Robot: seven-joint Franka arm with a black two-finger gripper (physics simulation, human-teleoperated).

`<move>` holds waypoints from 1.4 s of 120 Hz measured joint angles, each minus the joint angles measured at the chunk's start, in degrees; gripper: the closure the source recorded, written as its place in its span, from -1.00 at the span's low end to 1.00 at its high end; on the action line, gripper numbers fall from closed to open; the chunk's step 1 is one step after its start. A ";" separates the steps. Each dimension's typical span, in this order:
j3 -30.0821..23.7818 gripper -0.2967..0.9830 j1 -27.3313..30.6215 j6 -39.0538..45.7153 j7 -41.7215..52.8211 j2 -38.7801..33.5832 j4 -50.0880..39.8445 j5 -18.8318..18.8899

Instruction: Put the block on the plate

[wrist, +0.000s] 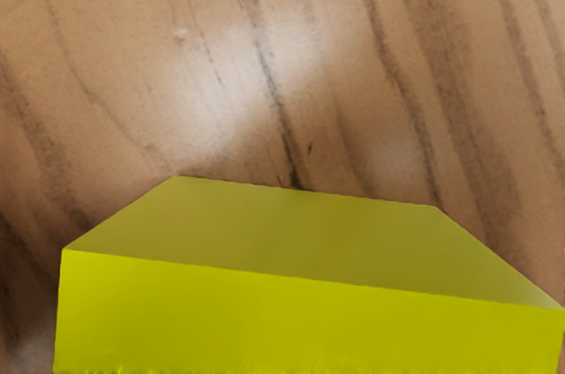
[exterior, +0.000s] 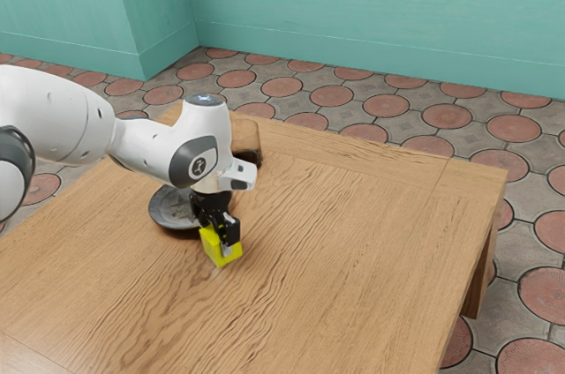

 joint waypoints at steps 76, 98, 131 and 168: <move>3.87 -0.15 6.54 -0.21 1.86 -1.60 6.77 2.66; 3.81 -0.29 6.93 0.80 2.46 0.71 9.14 2.92; 3.38 -0.47 6.93 1.47 2.51 -5.48 8.62 1.06; 0.29 -0.52 6.78 -5.44 -5.24 -19.44 5.49 -0.75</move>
